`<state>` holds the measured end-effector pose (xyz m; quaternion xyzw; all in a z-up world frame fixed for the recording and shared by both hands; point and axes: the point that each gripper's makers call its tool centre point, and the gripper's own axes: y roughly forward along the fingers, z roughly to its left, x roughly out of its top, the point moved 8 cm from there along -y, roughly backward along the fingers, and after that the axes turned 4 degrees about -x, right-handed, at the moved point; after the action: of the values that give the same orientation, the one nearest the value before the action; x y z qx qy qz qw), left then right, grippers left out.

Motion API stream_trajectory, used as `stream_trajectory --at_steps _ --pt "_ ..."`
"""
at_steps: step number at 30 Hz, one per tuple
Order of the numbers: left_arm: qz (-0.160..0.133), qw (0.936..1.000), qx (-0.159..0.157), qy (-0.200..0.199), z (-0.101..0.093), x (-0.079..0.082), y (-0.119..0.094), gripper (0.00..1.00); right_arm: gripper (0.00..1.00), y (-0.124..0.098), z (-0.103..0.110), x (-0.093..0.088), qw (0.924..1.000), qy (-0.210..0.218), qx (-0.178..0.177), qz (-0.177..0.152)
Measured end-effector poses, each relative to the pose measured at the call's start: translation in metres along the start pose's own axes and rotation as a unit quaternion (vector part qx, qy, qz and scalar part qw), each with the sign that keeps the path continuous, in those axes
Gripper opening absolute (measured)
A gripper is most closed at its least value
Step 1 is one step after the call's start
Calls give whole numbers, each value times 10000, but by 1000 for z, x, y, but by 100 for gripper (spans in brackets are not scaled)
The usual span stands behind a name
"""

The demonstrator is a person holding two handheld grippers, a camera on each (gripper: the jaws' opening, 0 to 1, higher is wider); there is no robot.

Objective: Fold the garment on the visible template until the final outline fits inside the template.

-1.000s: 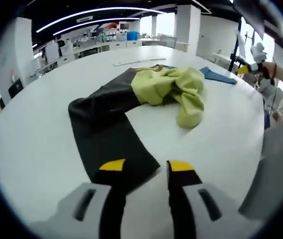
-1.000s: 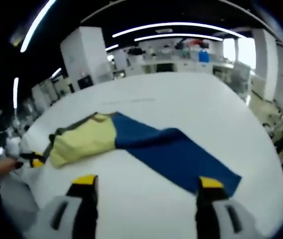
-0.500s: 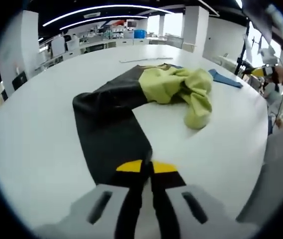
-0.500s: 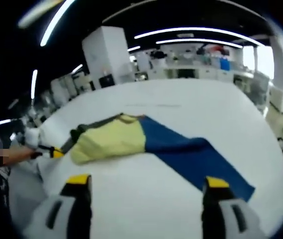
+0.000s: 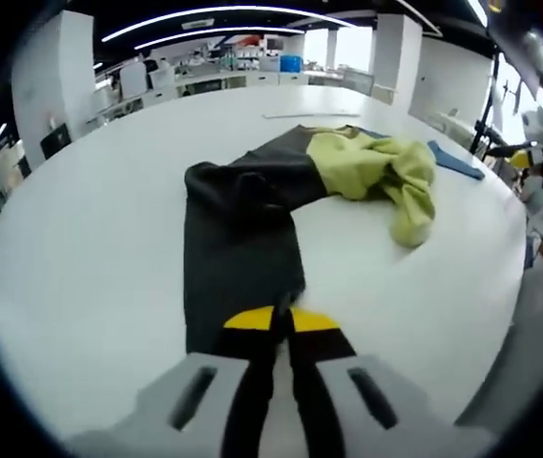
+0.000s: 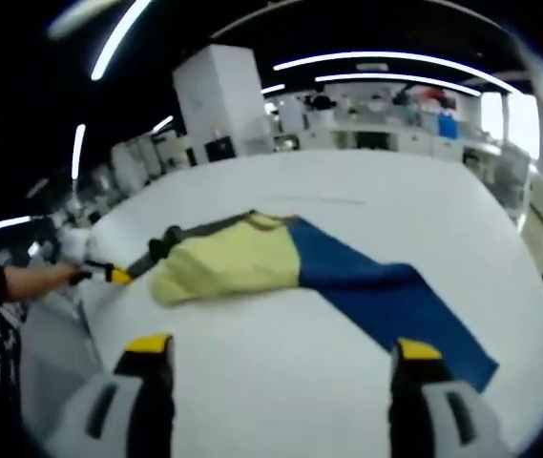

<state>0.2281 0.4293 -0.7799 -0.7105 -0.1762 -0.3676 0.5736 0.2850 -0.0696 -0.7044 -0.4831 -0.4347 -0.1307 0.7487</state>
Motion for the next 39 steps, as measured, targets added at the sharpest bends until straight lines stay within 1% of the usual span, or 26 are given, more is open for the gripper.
stream_trajectory --at_steps 2,7,8,9,10,11,14,17,18,21,22,23,31,32,35,37,39 --pt "8 10000 72 -18 3 0 -2 1 96 -1 5 0 10000 -34 86 -24" --pt "55 9994 339 -39 19 -3 -10 1 98 -3 15 -1 9998 -113 191 -12" --pt "69 9991 405 -57 27 -4 -13 1 98 -3 15 -1 9997 -116 208 -4" --pt "73 9989 446 -100 30 -4 -14 1 98 -3 15 -1 9997 -118 222 -2" --pt "33 9982 517 -299 33 -4 -16 1 98 -3 15 -2 9996 -128 234 2" --pt "-2 9978 530 -403 34 -4 -17 1 98 -3 15 -2 9996 -130 237 6" --pt "14 9972 667 -334 39 -2 -19 1 98 -3 15 -4 9995 -145 277 42" --pt "6 9963 769 -386 45 -2 -21 1 99 -2 18 -5 9994 -159 294 45" --pt "17 9957 835 -409 51 -2 -21 1 99 -2 19 -5 9994 -164 304 59" --pt "8 9944 968 -420 57 0 -22 1 99 -2 19 -6 9993 -173 311 83" --pt "6 9938 1016 -450 65 -1 -23 1 99 -2 19 -6 9993 -178 316 82" --pt "-3 9934 1048 -459 68 -1 -23 1 99 -1 18 -6 9993 -171 319 85" --pt "119 9899 1361 -377 74 -2 -26 2 99 -1 16 -7 9994 -158 295 90" --pt "135 9890 1423 -370 78 -2 -25 2 99 -1 16 -7 9994 -155 286 93" --pt "78 9894 1407 -360 79 -1 -25 3 99 0 15 -7 9994 -147 297 72" --pt "39 9898 1384 -336 80 -1 -25 5 99 0 16 -7 9994 -146 309 63" --pt "9 9895 1406 -325 79 -1 -27 12 99 1 17 -6 9994 -168 289 52"
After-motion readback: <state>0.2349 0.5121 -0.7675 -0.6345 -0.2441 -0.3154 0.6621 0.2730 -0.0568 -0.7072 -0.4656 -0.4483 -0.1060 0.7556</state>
